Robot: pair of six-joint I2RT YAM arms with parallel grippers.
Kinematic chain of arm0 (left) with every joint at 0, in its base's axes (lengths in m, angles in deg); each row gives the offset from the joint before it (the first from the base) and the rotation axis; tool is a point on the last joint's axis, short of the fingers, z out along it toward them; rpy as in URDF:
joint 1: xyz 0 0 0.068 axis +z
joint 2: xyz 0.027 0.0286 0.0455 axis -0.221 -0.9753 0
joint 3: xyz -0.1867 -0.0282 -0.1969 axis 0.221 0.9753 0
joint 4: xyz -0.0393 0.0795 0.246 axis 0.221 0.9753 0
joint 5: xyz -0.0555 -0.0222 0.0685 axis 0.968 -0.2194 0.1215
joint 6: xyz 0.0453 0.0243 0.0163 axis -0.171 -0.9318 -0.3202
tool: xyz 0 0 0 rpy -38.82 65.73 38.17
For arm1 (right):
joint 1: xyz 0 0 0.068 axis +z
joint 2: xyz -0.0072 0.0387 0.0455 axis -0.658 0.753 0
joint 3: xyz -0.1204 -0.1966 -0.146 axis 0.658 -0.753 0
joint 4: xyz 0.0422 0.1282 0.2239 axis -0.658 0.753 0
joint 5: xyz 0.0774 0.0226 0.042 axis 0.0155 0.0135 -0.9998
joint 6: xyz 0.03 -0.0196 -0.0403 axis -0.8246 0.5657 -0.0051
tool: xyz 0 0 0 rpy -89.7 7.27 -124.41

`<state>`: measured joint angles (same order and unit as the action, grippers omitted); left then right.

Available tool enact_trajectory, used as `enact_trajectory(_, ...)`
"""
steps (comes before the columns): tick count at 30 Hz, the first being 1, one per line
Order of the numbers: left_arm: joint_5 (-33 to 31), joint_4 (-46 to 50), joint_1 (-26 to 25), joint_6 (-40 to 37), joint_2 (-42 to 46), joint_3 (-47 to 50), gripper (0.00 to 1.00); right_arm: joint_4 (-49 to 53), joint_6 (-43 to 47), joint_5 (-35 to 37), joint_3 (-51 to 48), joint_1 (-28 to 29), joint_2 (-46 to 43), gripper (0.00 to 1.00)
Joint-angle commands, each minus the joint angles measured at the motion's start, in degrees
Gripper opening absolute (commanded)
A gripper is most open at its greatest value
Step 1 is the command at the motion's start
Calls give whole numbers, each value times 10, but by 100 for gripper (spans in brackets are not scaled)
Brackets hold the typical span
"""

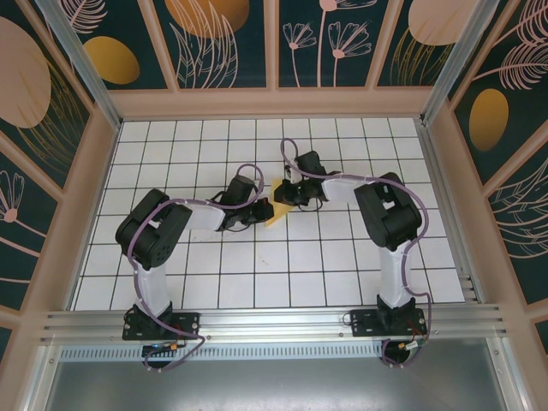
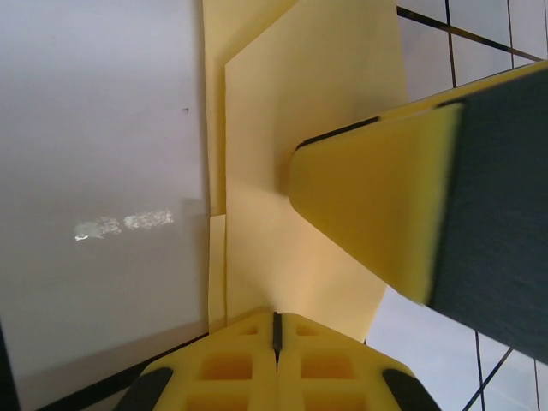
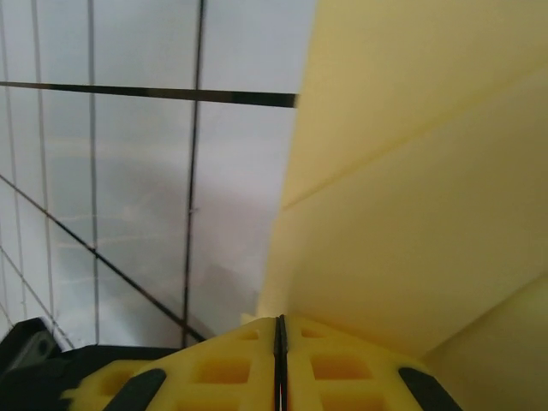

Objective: Fold a paper plane with a square sheet of paper (pick it up from the middle)
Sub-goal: Fourth fold the wing at the center of the table.

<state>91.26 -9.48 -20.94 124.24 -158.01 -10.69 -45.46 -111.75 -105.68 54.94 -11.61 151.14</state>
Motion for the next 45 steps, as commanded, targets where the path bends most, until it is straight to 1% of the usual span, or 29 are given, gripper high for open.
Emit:
enact_trajectory(1,-19,64,1,0,10,19,5,-1,-12,-1,5,-6,19,8)
enact_trajectory(4,-11,59,1,5,27,18,7,0,-13,7,-3,-10,23,8)
enact_trajectory(10,19,25,2,22,60,32,16,-1,-8,4,-16,-11,26,8)
enact_trajectory(13,48,0,7,36,60,42,16,-2,-6,2,-22,-12,26,8)
enact_trajectory(19,74,-21,7,48,47,51,16,-3,-5,0,-25,-12,29,8)
enact_trajectory(28,61,8,7,42,42,53,16,2,-3,5,-20,-12,34,8)
enact_trajectory(34,28,44,7,31,42,50,15,4,-3,8,-18,-12,36,8)
enact_trajectory(39,35,43,7,32,34,51,14,6,-3,11,-17,-12,38,8)
enact_trajectory(45,22,59,7,27,44,45,14,6,-3,9,-17,-12,40,8)
